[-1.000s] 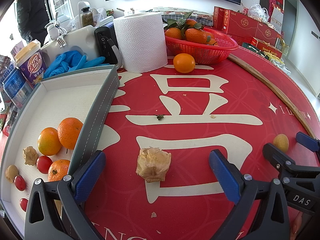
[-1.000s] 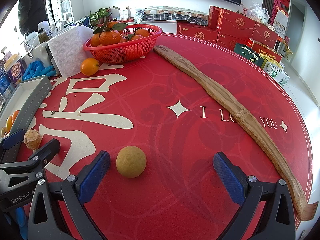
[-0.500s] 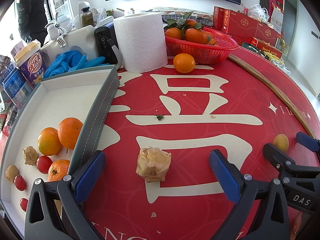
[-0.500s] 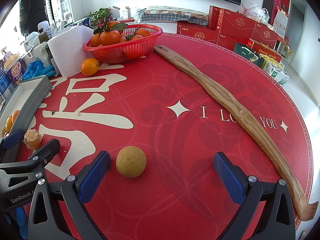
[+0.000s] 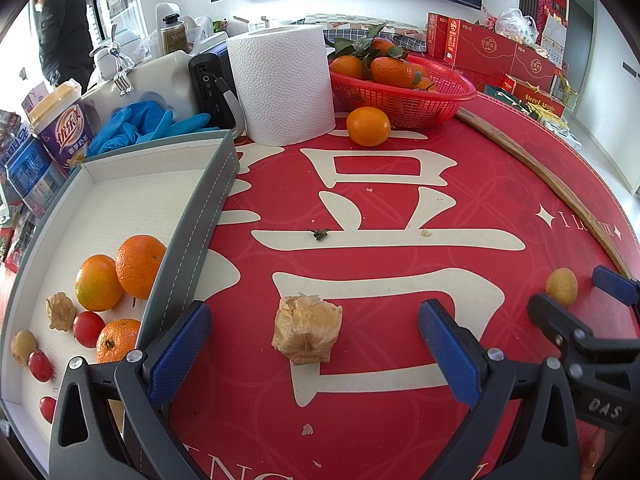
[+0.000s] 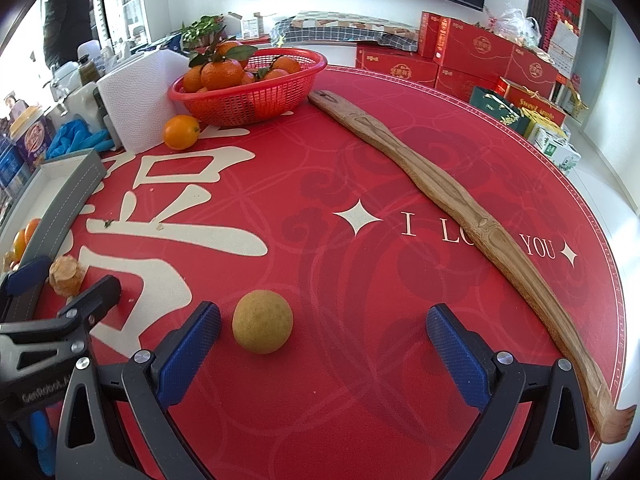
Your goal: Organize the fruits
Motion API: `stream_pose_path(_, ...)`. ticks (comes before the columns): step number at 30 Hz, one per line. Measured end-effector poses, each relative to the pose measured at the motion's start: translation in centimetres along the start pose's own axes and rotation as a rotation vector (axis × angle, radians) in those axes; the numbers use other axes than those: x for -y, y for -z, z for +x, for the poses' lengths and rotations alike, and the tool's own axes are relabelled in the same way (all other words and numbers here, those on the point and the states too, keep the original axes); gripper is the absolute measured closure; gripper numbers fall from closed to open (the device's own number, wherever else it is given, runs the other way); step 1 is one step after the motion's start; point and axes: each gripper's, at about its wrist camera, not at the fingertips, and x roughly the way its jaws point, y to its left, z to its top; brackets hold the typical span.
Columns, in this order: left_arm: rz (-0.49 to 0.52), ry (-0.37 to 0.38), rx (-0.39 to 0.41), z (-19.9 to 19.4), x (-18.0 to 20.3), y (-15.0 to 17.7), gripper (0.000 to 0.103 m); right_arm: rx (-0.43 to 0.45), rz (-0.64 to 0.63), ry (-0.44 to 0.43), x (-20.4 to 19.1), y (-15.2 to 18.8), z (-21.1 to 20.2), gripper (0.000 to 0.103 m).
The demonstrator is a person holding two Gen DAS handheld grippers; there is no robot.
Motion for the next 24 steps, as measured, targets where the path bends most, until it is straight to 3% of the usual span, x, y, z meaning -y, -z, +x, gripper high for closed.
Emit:
stream_pose_path(15,-0.011,-0.001,-0.002,-0.15,0.06,0.15,0.001,0.002,-0.018,-0.014,0.31,0.36,-0.11,0.000)
stream_pose_path(18,-0.003,0.038,-0.010,-0.44,0.50,0.66,0.001,0.002,-0.017,-0.013,0.33,0.34,-0.09,0.000)
stream_pose_path(24,-0.009,0.038,-0.010,-0.41,0.40,0.71,0.001,0.002,-0.018,-0.014,0.33,0.33,-0.09,0.000)
